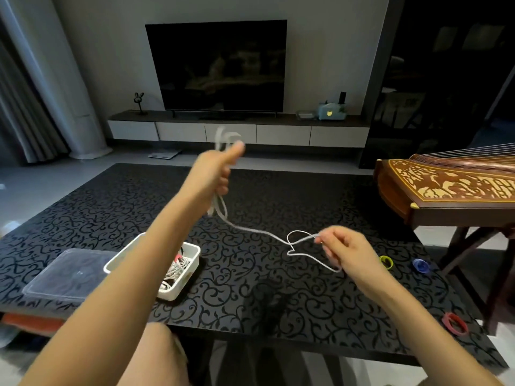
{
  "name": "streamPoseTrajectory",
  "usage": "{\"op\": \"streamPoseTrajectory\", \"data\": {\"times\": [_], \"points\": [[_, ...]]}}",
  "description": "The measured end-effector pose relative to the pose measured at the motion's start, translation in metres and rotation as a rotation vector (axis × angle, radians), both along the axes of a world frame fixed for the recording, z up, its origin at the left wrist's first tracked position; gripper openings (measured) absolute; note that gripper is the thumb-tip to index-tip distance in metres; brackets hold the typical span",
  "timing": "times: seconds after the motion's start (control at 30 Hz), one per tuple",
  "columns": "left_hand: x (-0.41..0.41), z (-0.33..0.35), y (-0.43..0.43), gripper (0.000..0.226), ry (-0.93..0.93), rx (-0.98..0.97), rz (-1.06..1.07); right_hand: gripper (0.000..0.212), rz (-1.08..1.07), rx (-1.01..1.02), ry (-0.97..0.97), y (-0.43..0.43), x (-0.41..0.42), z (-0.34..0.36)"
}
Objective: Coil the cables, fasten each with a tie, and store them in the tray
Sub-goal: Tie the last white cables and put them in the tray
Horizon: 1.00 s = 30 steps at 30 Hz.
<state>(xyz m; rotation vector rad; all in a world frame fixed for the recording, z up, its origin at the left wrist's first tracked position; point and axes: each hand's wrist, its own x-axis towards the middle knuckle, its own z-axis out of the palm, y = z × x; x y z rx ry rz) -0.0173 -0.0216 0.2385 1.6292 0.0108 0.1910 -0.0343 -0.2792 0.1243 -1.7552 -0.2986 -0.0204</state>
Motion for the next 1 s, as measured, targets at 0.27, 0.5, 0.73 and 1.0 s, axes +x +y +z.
{"op": "streamPoseTrajectory", "data": {"times": [0.27, 0.5, 0.73, 1.0], "points": [[-0.017, -0.050, -0.049, 0.054, 0.085, 0.288, -0.362, 0.029, -0.004, 0.142, -0.090, 0.036, 0.004, 0.067], [-0.019, -0.070, -0.069, 0.013, 0.079, 0.206, -0.371, 0.032, 0.033, 0.097, -0.063, 0.053, 0.007, 0.093], [-0.016, -0.071, -0.073, 0.024, 0.144, 0.173, -0.361, 0.030, -0.144, -0.105, -0.186, 0.049, 0.021, 0.084], [-0.013, -0.073, -0.066, 0.031, 0.132, -0.257, -0.374, 0.020, -0.192, -0.401, -0.341, 0.039, 0.026, 0.069]]}}
